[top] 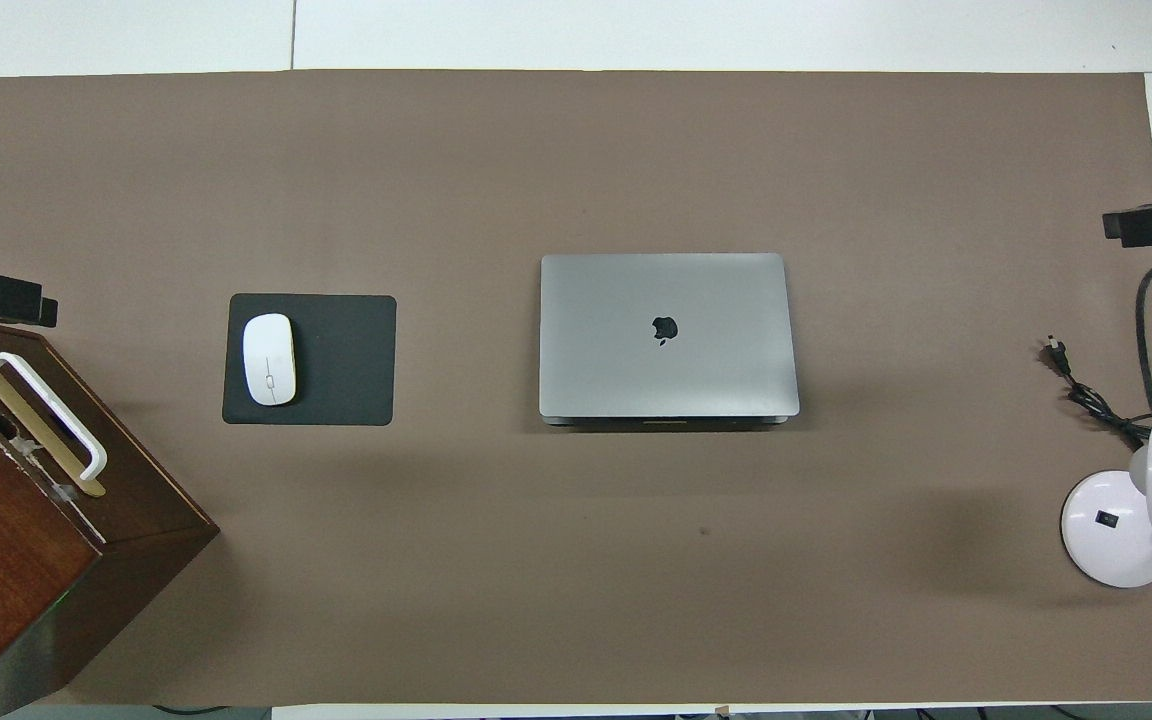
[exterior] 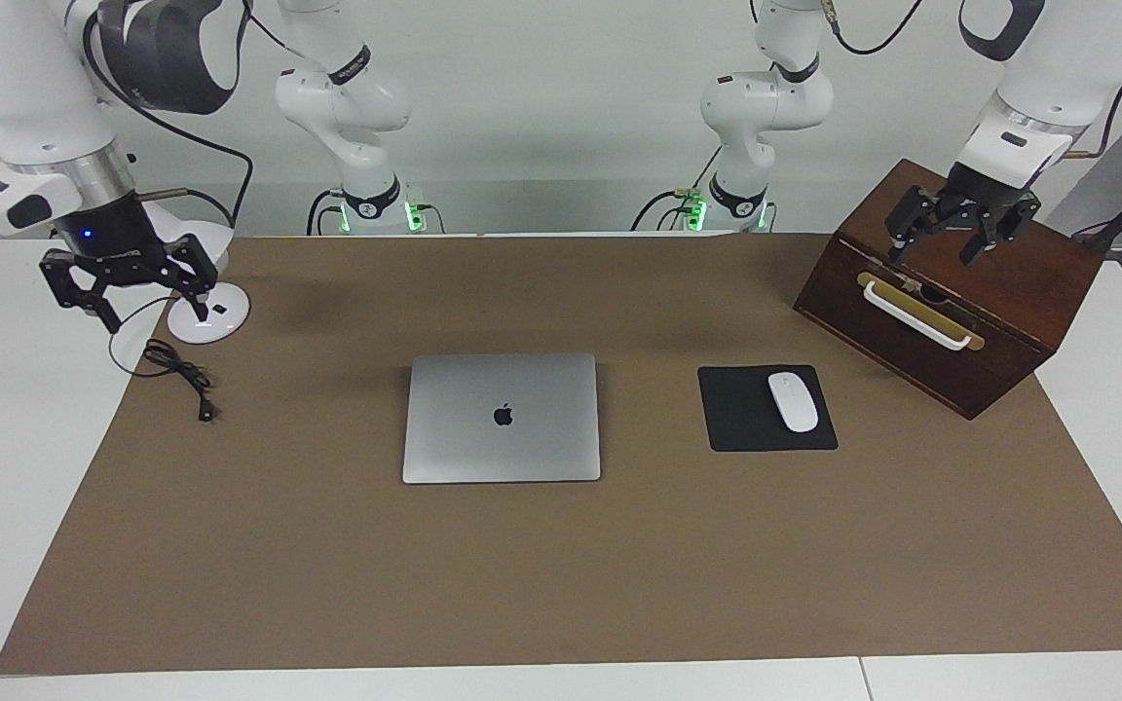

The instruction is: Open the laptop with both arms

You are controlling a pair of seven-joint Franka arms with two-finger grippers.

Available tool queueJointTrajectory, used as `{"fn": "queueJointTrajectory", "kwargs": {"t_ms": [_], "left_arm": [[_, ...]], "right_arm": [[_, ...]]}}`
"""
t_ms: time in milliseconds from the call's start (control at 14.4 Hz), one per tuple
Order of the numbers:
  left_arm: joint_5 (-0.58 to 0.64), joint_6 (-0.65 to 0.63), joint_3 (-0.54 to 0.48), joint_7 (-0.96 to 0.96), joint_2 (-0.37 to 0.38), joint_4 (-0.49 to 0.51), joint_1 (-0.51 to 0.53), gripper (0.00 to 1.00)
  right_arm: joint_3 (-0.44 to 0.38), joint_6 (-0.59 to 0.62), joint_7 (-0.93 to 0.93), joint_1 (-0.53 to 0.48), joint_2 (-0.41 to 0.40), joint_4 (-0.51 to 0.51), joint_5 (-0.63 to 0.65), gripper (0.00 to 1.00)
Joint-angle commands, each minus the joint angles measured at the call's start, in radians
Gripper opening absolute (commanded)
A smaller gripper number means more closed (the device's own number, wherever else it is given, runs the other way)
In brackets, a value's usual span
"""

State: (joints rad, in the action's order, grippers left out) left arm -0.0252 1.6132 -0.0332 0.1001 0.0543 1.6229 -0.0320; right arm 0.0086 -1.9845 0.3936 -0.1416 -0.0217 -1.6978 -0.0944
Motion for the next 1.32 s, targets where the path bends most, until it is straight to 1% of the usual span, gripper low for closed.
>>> {"fn": "queueJointTrajectory", "kwargs": {"t_ms": [0, 69, 208, 278, 347, 417, 625, 764, 834, 973, 1042, 1251], "left_arm": [[0.014, 0.016, 0.01, -0.003, -0.01, -0.023, 0.006, 1.0], [0.016, 0.022, 0.01, -0.002, -0.01, -0.021, 0.004, 1.0], [0.014, 0.021, 0.012, 0.0, -0.01, -0.021, 0.004, 1.0], [0.014, 0.024, 0.013, -0.002, -0.008, -0.018, 0.0, 1.0], [0.014, 0.025, 0.013, 0.0, -0.008, -0.018, -0.003, 1.0], [0.014, 0.031, 0.015, 0.001, -0.01, -0.018, -0.005, 1.0], [0.014, 0.039, 0.019, -0.002, -0.008, -0.015, -0.003, 1.0], [0.016, 0.045, 0.016, -0.002, -0.005, -0.003, -0.003, 1.0], [0.014, 0.045, 0.018, -0.002, -0.005, -0.003, -0.003, 0.86], [0.014, 0.051, 0.016, -0.003, -0.005, -0.005, 0.0, 0.22], [0.013, 0.074, 0.018, -0.003, -0.005, -0.003, 0.004, 0.0], [0.014, 0.112, 0.019, -0.002, -0.008, -0.002, 0.009, 0.0]], "right_arm": [[0.013, -0.164, 0.089, -0.01, 0.023, -0.123, -0.15, 1.0], [0.013, -0.222, 0.123, -0.009, 0.023, -0.17, -0.248, 1.0], [0.013, -0.339, 0.217, -0.001, 0.023, -0.285, -0.533, 1.0], [0.013, -0.361, 0.241, 0.013, 0.023, -0.331, -0.674, 1.0], [0.013, -0.365, 0.254, 0.028, 0.028, -0.367, -0.774, 1.0], [0.013, -0.382, 0.263, 0.045, 0.037, -0.399, -0.839, 1.0], [0.014, -0.43, 0.236, 0.094, 0.1, -0.508, -1.029, 1.0], [0.018, -0.489, 0.167, 0.138, 0.127, -0.561, -1.099, 1.0], [0.018, -0.506, 0.147, 0.164, 0.14, -0.58, -1.148, 1.0], [0.018, -0.571, 0.122, 0.215, 0.161, -0.623, -1.234, 1.0], [0.018, -0.6, 0.095, 0.243, 0.172, -0.643, -1.28, 1.0], [0.018, -0.741, 0.031, 0.351, 0.186, -0.692, -1.343, 1.0]]}}
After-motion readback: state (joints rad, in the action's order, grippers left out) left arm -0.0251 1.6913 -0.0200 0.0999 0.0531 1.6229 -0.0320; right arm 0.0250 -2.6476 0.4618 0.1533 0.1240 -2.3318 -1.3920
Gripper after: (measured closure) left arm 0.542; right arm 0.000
